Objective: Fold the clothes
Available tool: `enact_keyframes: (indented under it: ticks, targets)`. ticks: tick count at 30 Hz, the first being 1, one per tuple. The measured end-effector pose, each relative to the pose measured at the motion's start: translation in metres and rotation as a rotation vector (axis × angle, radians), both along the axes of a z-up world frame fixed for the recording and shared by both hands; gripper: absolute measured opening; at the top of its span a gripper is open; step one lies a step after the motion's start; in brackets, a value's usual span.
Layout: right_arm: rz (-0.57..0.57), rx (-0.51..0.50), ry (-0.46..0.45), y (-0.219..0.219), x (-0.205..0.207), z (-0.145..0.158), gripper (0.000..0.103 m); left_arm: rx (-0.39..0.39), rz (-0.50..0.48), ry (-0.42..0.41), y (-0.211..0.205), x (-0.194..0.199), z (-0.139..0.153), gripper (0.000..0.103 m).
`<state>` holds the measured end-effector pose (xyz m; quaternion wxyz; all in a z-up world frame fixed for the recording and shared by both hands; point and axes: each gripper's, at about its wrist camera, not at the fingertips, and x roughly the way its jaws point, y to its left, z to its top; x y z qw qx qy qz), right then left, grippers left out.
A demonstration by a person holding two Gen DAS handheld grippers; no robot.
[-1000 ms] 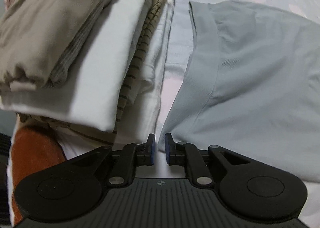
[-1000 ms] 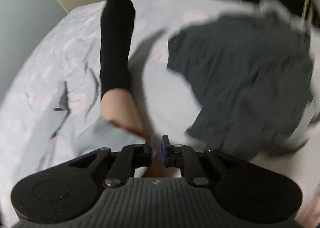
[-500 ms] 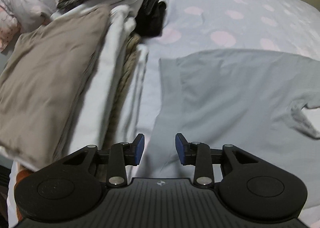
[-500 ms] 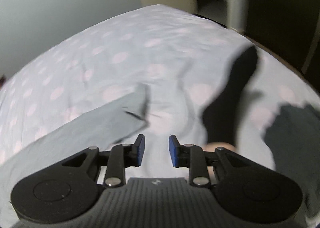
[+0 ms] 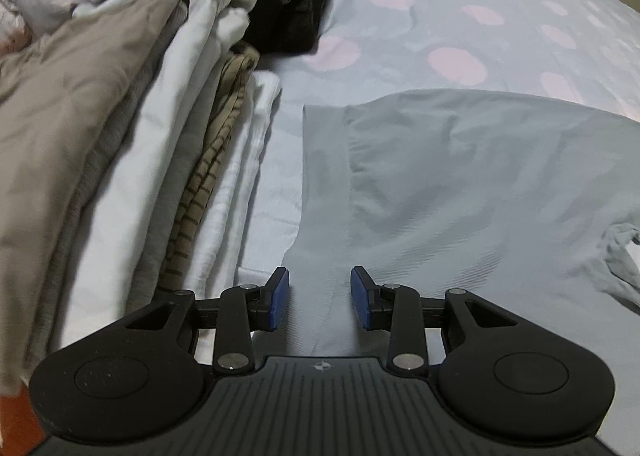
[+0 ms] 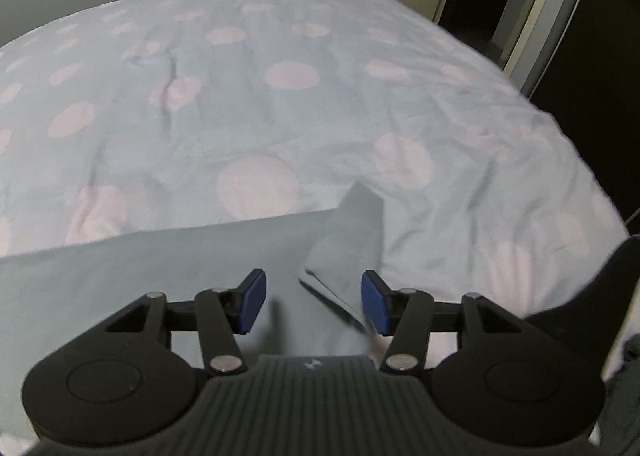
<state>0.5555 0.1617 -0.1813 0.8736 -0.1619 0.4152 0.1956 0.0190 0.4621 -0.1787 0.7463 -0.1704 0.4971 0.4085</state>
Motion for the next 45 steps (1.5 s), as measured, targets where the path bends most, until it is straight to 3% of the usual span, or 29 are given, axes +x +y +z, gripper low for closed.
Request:
enact_keyframes:
  ticks: [6, 12, 18, 31, 38, 45]
  targets:
    - [-0.073, -0.119, -0.013, -0.002, 0.022, -0.020, 0.056, -0.032, 0.035, 0.003, 0.010, -0.002, -0.013, 0.040]
    - [-0.207, -0.115, -0.025, -0.051, 0.043, -0.010, 0.054, -0.034, -0.005, -0.018, 0.000, -0.003, -0.007, 0.040]
    - [-0.310, -0.052, -0.043, -0.103, 0.046, 0.023, 0.054, 0.021, -0.135, -0.027, -0.025, -0.002, 0.016, 0.040]
    - [-0.080, -0.067, -0.120, -0.189, -0.056, 0.081, 0.054, 0.116, -0.600, 0.049, -0.113, -0.031, 0.047, 0.040]
    - [-0.015, -0.093, -0.140, -0.239, -0.117, 0.093, 0.054, 0.146, -0.865, 0.195, -0.169, -0.056, 0.020, 0.040]
    - [0.050, -0.141, -0.102, -0.278, -0.183, 0.069, 0.054, 0.299, -0.922, 0.352, -0.184, -0.062, -0.030, 0.040]
